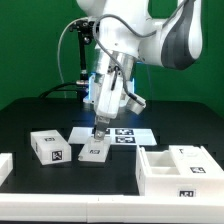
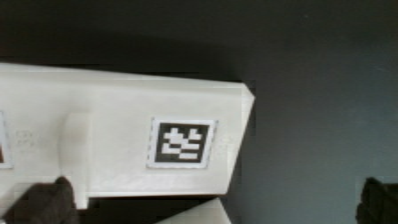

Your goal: Assemble cabinet

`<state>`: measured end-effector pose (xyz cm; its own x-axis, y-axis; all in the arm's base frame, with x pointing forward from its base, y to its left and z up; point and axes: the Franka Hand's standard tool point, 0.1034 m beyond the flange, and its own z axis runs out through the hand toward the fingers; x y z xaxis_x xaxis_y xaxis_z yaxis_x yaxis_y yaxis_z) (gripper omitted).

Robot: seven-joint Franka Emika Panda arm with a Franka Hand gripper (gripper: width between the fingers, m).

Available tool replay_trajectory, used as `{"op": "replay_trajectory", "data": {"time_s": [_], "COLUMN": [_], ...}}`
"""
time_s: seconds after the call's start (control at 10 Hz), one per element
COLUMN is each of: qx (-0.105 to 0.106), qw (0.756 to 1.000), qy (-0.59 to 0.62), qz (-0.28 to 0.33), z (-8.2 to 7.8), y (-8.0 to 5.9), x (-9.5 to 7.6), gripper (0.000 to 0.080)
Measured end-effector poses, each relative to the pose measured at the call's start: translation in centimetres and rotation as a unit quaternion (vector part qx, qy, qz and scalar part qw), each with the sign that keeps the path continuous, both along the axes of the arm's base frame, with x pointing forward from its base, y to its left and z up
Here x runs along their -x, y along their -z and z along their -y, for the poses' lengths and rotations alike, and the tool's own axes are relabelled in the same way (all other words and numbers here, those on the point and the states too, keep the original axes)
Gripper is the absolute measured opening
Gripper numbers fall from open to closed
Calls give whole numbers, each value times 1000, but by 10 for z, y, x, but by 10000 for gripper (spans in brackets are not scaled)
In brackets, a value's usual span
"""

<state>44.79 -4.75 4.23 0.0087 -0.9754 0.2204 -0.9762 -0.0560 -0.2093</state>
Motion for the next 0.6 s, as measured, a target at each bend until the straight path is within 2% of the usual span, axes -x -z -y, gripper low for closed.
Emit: {"op": "replay_trajectory", "data": {"time_s": [0.1, 0.2, 0.4, 0.5, 0.6], "qx": [1, -5, -43, -53, -52], "qw": [1000, 1000, 997, 996, 997], "qy": [-1, 9, 26, 29, 24], "qz": [0, 12, 54, 63, 56], "z": [1, -1, -20, -28, -33], "y": [0, -7, -41, -47, -42], "x": [0, -4, -22, -26, -23], "gripper": [797, 797, 797, 797, 797]}}
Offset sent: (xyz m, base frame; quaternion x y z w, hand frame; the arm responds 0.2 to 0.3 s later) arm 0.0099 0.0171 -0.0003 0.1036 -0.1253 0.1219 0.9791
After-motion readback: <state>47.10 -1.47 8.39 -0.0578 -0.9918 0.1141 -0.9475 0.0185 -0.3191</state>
